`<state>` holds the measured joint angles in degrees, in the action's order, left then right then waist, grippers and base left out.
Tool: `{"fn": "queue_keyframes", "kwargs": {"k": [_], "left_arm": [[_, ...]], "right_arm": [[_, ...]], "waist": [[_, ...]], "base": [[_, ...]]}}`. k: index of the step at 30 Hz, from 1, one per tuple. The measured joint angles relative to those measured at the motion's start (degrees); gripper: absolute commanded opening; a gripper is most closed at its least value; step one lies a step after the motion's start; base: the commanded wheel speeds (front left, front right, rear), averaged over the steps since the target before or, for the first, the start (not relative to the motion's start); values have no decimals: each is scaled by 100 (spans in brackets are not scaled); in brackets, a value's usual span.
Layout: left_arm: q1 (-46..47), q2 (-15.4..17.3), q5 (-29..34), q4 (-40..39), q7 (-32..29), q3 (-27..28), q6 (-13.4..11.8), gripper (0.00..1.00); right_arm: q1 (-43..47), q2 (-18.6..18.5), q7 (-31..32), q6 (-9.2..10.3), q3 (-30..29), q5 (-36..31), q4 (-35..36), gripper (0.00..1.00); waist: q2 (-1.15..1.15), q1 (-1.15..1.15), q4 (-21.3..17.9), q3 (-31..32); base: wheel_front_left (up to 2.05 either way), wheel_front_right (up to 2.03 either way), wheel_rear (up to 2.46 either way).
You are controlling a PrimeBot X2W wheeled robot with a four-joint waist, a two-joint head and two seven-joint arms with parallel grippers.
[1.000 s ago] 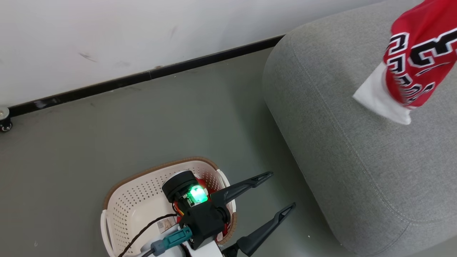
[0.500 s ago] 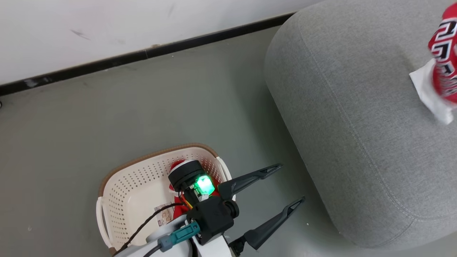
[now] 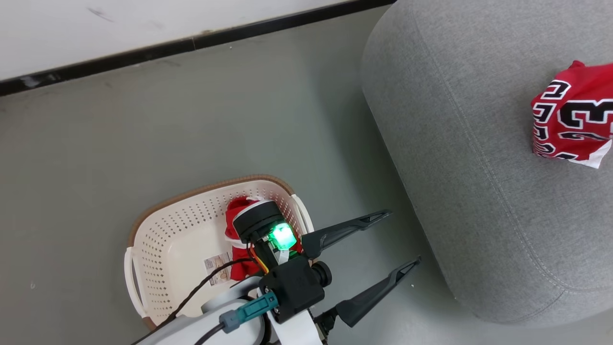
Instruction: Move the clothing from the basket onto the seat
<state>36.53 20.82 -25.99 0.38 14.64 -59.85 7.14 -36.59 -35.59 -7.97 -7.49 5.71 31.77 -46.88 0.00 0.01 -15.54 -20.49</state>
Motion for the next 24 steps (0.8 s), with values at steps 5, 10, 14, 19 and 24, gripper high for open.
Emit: {"fn": "queue_keyframes", "kwargs": {"k": [5,10,14,19,24], "left_arm": [[108,4,67,0,0,-114,0,100],[190,25,100,23,1,-193,0,100],[257,54,100,76,1,-226,0,100],[257,87,97,162,1,-236,0,100],[256,87,77,229,0,-227,0,100]], "right_arm": [[63,214,-115,0,-18,0,-215,0],[130,367,-199,0,2,0,-382,0],[126,521,-269,0,32,-22,-442,0],[111,631,-322,0,73,-54,-513,43],[111,630,-398,0,82,-55,-545,100]], "waist": [[0,0,13,-131],[0,0,16,-242],[0,0,0,-308],[0,0,-57,-327],[0,0,-110,-285]], "base": [[0,0,0],[0,0,0],[0,0,0],[0,0,0],[0,0,0]]}}
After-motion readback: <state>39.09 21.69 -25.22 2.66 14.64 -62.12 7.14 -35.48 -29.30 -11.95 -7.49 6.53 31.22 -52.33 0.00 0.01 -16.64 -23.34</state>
